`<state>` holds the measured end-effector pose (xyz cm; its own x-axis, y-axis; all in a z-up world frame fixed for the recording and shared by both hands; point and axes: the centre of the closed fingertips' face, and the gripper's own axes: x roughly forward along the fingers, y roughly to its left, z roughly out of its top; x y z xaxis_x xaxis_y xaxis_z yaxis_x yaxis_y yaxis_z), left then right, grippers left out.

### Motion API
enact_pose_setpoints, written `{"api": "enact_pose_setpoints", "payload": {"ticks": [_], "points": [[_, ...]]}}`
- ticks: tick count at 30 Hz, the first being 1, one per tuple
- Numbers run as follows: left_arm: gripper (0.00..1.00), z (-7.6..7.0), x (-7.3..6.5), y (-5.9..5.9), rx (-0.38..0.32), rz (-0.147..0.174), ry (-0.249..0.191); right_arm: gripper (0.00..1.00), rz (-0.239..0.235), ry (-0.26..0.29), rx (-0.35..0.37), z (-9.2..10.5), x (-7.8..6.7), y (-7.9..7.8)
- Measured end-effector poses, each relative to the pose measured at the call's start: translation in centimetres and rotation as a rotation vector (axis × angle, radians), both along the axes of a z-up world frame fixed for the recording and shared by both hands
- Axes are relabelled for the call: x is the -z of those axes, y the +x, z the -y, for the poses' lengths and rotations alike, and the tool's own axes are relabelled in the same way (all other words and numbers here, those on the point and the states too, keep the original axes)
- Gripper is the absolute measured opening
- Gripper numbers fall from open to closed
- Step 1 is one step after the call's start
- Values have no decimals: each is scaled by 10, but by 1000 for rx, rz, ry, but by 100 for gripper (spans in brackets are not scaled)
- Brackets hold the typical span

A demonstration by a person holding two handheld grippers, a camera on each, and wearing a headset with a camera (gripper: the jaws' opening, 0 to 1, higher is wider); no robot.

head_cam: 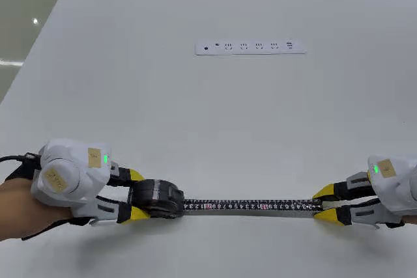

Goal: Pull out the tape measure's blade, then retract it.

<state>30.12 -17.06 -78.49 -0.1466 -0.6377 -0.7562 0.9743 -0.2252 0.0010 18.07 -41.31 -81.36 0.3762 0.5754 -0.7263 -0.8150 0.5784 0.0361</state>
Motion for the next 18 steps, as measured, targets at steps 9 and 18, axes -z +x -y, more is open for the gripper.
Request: {"api": "enact_pose_setpoints", "payload": {"ticks": [9,18], "points": [[29,0,2,2,-4,7,13,14,-1,-6,0,1,0,-1],[30,0,2,2,-9,9,20,16,-8,7,6,-4,-1,-1]]}}
